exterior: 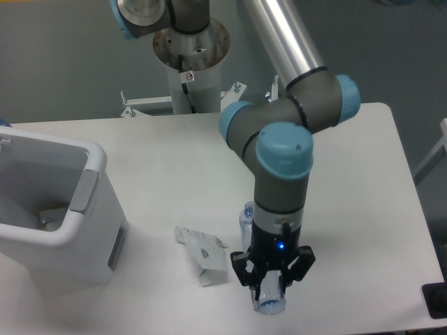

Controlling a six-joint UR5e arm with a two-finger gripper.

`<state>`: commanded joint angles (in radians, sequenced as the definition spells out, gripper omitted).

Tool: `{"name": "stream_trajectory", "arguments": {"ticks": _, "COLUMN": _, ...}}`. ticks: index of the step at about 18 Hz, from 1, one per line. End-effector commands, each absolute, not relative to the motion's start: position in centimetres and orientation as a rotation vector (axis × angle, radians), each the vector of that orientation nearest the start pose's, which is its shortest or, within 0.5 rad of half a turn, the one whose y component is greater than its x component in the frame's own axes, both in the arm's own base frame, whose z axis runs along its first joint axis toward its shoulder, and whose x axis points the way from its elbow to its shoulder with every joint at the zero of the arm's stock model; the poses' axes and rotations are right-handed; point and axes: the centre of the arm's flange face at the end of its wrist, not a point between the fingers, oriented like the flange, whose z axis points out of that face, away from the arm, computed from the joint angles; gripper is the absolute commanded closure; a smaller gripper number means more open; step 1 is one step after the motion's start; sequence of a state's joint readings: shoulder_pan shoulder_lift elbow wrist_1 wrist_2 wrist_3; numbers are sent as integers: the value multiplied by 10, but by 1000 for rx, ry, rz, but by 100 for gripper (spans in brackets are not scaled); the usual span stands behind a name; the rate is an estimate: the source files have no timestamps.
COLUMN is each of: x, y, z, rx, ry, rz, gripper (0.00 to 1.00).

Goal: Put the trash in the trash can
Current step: 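Carry the bottle over the white bin and lower it in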

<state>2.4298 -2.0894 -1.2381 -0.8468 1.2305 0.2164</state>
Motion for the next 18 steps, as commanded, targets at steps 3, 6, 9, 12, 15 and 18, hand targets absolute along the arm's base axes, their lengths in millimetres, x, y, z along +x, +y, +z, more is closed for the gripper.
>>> {"name": "stream_trajectory", "arguments": {"ticks": 3, "x": -434, "y": 607, "z": 470, "rx": -2341, "ry": -636, "rz": -64, "gripper": 76}}
{"name": "stream_trajectory", "arguments": {"ticks": 6, "x": -419, "y": 610, "z": 502, "rx": -2263, "ry": -546, "rz": -105, "gripper": 76}}
{"name": "stream_trajectory", "arguments": {"ticks": 9, "x": -391, "y": 618, "z": 528, "rx": -2198, "ry": -447, "rz": -139, "gripper": 76}}
{"name": "stream_trajectory", "arguments": {"ticks": 12, "x": -371, "y": 618, "z": 552, "rx": -2144, "ry": -372, "rz": -163, "gripper": 76}}
{"name": "stream_trajectory", "arguments": {"ticks": 15, "x": -341, "y": 623, "z": 575, "rx": -2109, "ry": -298, "rz": -153, "gripper": 76}}
{"name": "stream_trajectory", "arguments": {"ticks": 18, "x": -303, "y": 633, "z": 596, "rx": -2077, "ry": -213, "rz": -178, "gripper": 76}}
